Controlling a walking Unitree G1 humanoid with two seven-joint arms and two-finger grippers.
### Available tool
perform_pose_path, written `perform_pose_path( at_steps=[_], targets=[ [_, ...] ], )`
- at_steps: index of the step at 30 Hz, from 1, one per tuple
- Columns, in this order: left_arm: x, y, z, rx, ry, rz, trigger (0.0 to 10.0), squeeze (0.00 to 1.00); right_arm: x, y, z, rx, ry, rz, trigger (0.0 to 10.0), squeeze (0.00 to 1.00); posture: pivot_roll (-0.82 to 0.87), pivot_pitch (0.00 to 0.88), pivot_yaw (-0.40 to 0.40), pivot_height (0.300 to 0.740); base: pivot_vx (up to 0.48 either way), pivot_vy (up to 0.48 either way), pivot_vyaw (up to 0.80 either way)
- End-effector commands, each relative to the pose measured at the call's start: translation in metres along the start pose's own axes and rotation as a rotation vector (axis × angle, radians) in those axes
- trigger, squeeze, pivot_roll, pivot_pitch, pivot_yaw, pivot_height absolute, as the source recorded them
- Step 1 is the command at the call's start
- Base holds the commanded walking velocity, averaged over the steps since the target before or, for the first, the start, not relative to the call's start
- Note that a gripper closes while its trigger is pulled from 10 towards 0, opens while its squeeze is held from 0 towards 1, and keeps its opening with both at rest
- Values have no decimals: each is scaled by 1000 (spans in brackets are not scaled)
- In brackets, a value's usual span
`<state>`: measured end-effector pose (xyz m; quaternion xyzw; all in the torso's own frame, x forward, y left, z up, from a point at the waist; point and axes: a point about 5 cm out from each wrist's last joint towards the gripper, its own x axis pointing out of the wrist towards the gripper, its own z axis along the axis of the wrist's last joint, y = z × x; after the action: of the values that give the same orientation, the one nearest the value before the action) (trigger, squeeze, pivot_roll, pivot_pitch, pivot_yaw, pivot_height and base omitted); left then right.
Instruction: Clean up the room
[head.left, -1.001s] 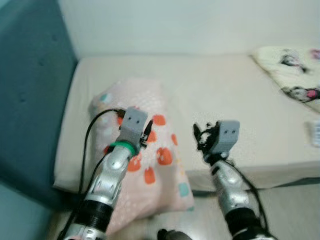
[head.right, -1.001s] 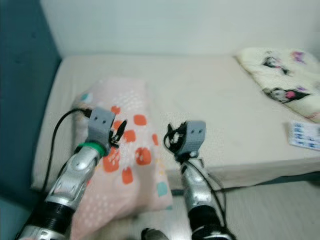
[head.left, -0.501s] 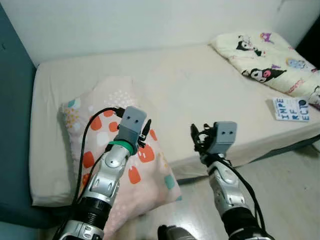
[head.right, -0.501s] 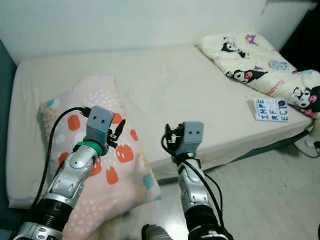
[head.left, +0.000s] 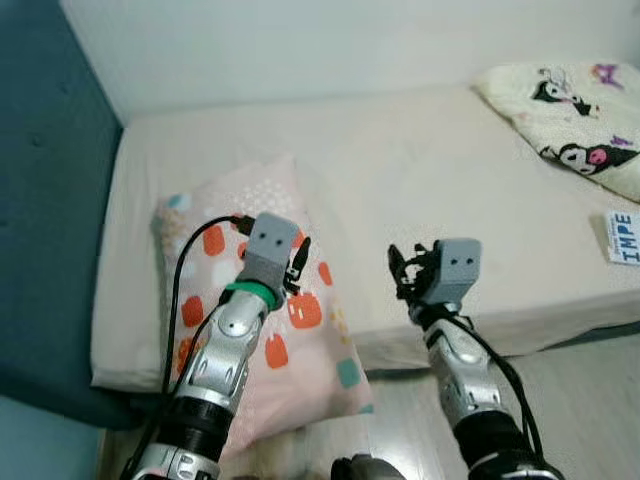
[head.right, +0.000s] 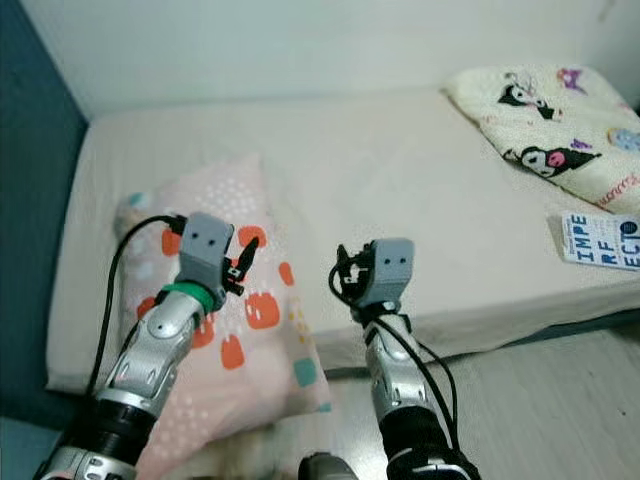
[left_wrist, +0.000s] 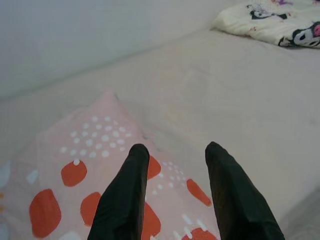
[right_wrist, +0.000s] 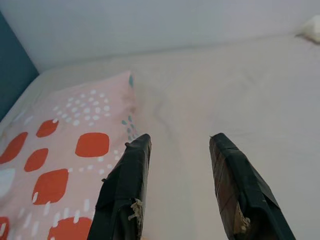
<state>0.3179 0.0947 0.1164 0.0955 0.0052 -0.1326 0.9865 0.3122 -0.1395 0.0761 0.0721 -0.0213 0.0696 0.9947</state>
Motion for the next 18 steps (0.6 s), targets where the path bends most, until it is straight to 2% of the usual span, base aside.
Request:
perform_pose_path(
  at_steps=[1, 18],
  targets=[
    [-3, 1, -8, -8, 28, 1, 10000, 0, -4, 2, -6, 9, 23, 0, 10000, 0, 35, 0, 28, 731, 0, 394, 0],
    [-3, 2, -9, -6, 31, 4, 10000, 0, -3, 3, -6, 9, 22, 2, 10000, 0, 35, 0, 31, 731, 0, 393, 0]
  ],
)
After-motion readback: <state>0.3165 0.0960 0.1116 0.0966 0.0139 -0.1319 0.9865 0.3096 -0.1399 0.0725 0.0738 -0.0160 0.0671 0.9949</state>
